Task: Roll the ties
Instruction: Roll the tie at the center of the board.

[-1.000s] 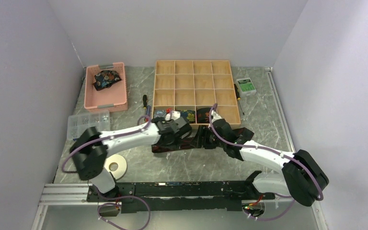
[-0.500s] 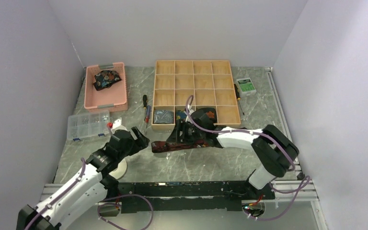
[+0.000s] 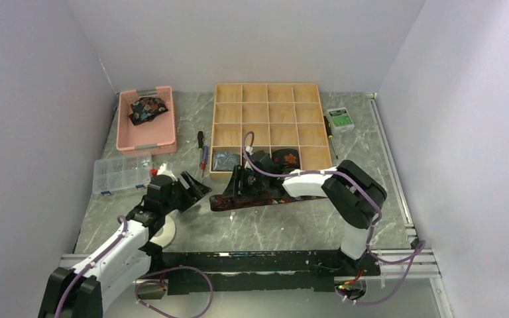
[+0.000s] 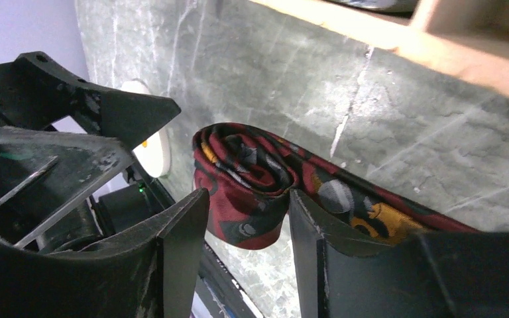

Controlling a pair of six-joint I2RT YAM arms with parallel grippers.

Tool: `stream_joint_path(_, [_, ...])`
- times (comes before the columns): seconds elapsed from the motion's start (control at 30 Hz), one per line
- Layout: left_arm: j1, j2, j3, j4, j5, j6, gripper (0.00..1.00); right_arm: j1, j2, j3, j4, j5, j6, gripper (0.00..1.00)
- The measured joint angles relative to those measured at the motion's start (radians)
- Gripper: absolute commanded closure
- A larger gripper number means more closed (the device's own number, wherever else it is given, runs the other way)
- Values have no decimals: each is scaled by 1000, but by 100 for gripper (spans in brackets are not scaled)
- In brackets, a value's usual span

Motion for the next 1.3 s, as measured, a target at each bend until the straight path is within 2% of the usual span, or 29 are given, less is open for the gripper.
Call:
stream_joint_path(0.23, [23,58,-31,98,97,3,22,0,48,1,20,-3,20,61])
stream_joint_path(0.57, [24,77,-91,149,172,6,23,1,105,-23,172,-61,78,75])
stream_joint_path(0.87, [27,93,-119,204,200,18,29,1,141,-87,338,-94,108,78])
stream_joint_path(0.97, [33,113,-119,219,206,30,34,1,146,-96,365,-98,108,78])
stream_joint_path(1.17, [51,181,-118,278,240,62,38,1,148,-101,380,-100,104,78])
stream_joint_path(1.3, [53,239,-114,333,261,79,48,1,150,-101,385,-102,103,79])
